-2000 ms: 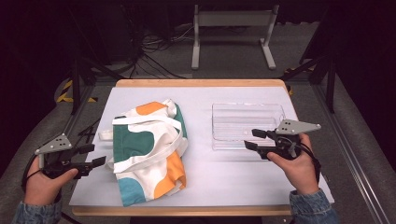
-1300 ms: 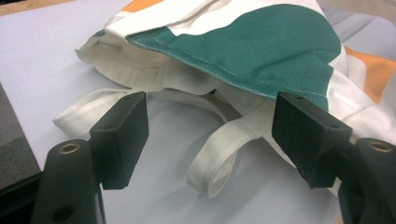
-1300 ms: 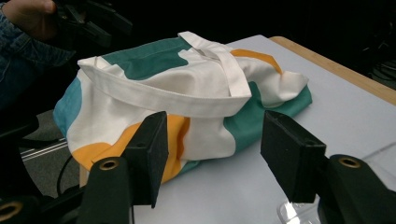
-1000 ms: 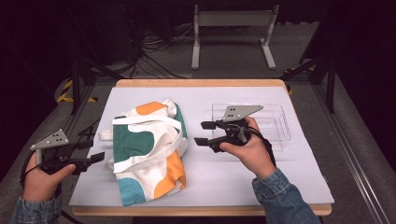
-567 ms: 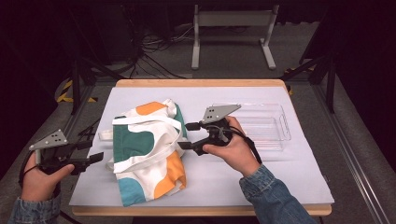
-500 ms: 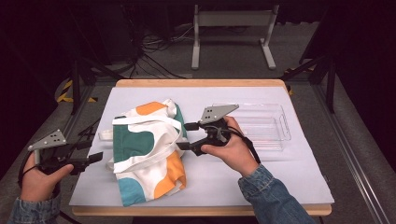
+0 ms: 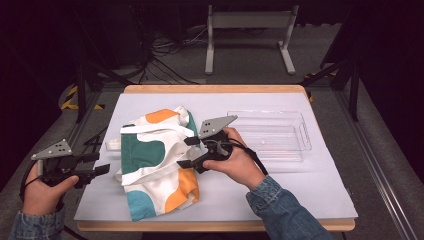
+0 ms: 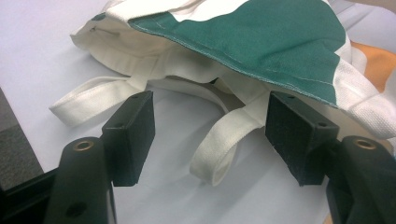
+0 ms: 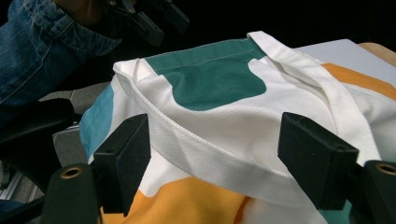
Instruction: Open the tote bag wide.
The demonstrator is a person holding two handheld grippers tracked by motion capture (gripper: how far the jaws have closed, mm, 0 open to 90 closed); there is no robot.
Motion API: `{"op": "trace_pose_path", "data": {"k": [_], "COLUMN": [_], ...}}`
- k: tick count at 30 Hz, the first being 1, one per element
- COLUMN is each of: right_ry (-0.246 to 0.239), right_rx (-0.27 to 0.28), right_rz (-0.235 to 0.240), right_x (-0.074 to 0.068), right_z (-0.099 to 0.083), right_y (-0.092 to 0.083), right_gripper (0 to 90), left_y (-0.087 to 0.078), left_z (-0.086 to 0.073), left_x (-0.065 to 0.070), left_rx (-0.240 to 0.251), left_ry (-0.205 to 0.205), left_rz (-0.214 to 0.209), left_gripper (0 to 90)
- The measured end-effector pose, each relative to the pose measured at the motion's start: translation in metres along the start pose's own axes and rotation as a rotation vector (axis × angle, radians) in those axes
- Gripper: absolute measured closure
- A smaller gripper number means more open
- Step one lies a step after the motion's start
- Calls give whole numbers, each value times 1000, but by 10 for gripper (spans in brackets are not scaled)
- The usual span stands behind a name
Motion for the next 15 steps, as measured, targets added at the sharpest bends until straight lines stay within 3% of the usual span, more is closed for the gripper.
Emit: {"op": "trace_pose_path", "data": {"k": [6, 15], "right_ry": [-10, -25], "right_rx": [-6, -60], "right_rz": [20, 59], "right_x": [-3, -7], "right_z": [1, -3], "right_y": [11, 31], "right_gripper": [231, 230], "left_y": [-1, 0], "left_z": [0, -2], "left_x": [-1, -2], "left_rx": [4, -2], "left_ry": [-1, -6], "left_rz": [5, 0], "left_gripper": [335, 340]}}
Point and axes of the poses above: each handheld gripper's, and its own axes: y roughly forward along the jaws, z roughly out of its top, x roughly to its right, the point moved 3 cm from there along y, roughly forward along the jaws, and after that the axes turned 4 degrees about x, right-handed, at the moved point
